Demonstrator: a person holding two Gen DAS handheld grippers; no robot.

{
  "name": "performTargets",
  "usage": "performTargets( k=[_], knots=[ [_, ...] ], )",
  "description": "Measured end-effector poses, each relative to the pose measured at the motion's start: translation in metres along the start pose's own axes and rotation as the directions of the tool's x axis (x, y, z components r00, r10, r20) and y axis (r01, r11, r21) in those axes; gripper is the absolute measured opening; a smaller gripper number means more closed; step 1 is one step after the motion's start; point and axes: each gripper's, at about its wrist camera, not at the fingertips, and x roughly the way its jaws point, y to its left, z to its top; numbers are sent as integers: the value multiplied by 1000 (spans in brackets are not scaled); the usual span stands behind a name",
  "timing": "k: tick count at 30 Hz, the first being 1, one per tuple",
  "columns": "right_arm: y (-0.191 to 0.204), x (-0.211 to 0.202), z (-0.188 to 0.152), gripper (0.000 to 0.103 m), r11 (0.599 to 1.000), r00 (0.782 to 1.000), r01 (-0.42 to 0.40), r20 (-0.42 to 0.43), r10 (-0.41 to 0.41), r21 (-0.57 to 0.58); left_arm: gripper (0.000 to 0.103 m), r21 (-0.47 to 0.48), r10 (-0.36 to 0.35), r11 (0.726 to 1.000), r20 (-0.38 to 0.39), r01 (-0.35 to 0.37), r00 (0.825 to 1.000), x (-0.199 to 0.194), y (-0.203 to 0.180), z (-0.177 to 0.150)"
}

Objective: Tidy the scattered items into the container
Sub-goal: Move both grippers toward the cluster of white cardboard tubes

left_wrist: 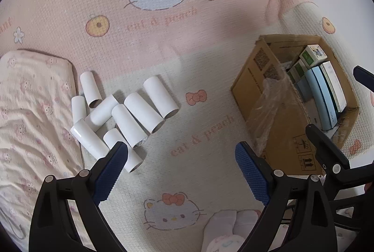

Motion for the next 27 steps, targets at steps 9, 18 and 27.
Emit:
performTargets(
  k=[9, 18, 27],
  knots=[
    [29, 10, 22, 103, 989, 999, -50, -15, 52, 138, 94, -163, -35, 986, -25, 31, 999, 16, 49, 0],
    [52, 49, 30, 103, 913, 967, -255, 106, 233, 320, 94, -306, -35, 951, 3, 34, 999, 49, 98, -1],
    [72, 67, 25, 102, 837, 915, -387, 272, 298, 387, 64, -473, -170, 864, 44, 171, 984, 101, 137, -15]
  ],
)
